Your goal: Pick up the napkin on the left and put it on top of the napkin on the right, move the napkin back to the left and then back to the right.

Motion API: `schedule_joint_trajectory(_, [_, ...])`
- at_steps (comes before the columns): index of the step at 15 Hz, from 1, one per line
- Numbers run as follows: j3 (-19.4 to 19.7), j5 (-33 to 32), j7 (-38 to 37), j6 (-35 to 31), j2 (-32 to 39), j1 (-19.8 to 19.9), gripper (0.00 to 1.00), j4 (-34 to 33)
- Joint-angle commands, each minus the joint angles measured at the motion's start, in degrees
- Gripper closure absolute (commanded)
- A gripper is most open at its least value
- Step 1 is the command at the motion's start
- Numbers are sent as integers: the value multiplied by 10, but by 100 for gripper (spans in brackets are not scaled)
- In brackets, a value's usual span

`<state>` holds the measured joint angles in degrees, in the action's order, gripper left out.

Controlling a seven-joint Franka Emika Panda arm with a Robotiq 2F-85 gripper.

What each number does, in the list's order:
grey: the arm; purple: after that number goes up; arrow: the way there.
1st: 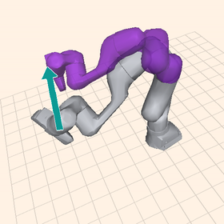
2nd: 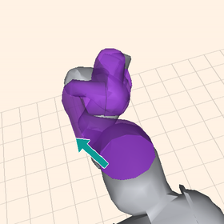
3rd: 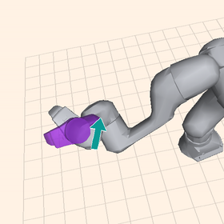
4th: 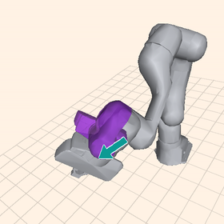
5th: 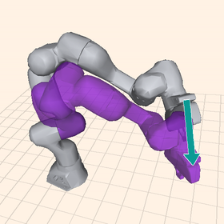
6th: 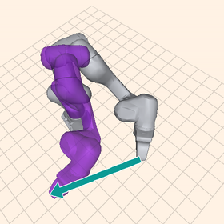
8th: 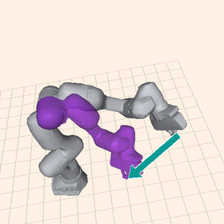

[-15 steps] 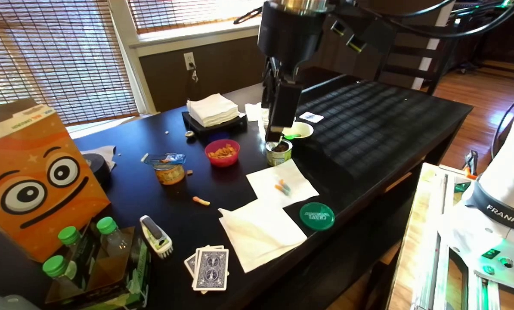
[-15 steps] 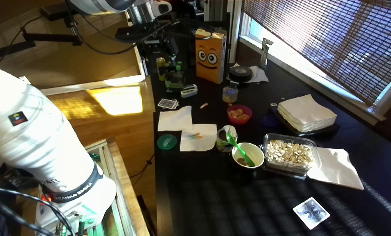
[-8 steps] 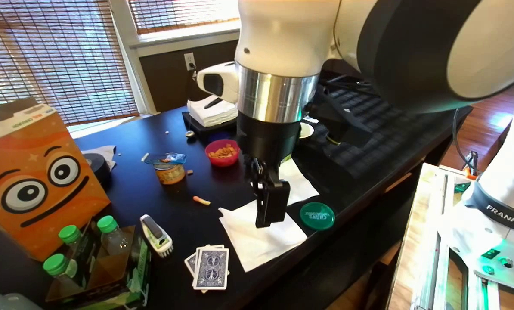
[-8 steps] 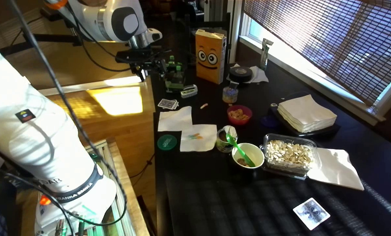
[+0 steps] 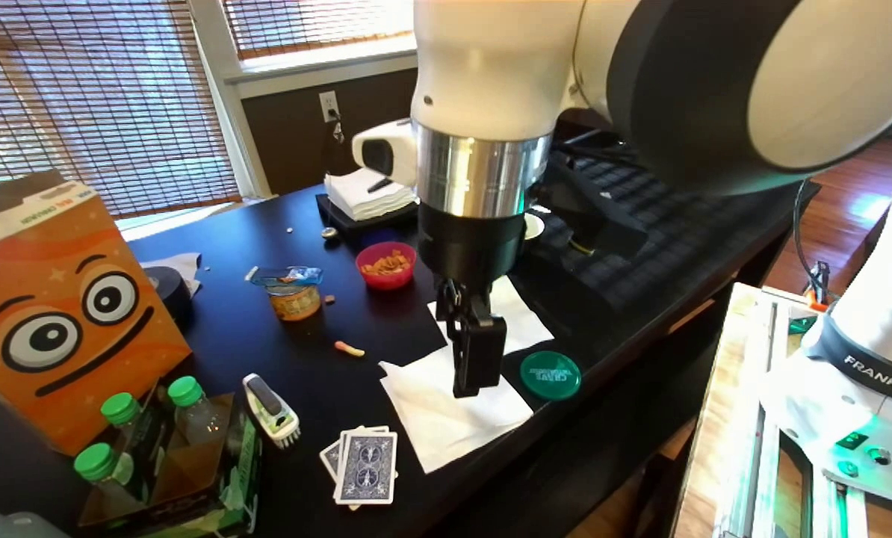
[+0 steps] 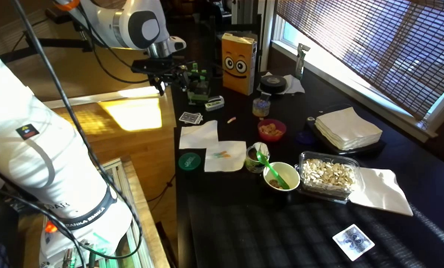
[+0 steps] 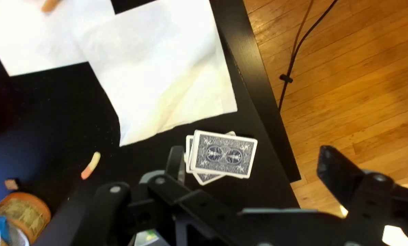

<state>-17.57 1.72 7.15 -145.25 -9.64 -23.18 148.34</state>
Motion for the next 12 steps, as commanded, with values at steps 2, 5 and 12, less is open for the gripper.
schedule_joint_trajectory(2, [3,25,-6,-21,102,19,0,-13])
schedule_joint_trajectory(5, [3,7,-19,-61,165,33,0,-21])
schedule_joint_trajectory(12, [27,-50,-67,-177,255,34,0,-29])
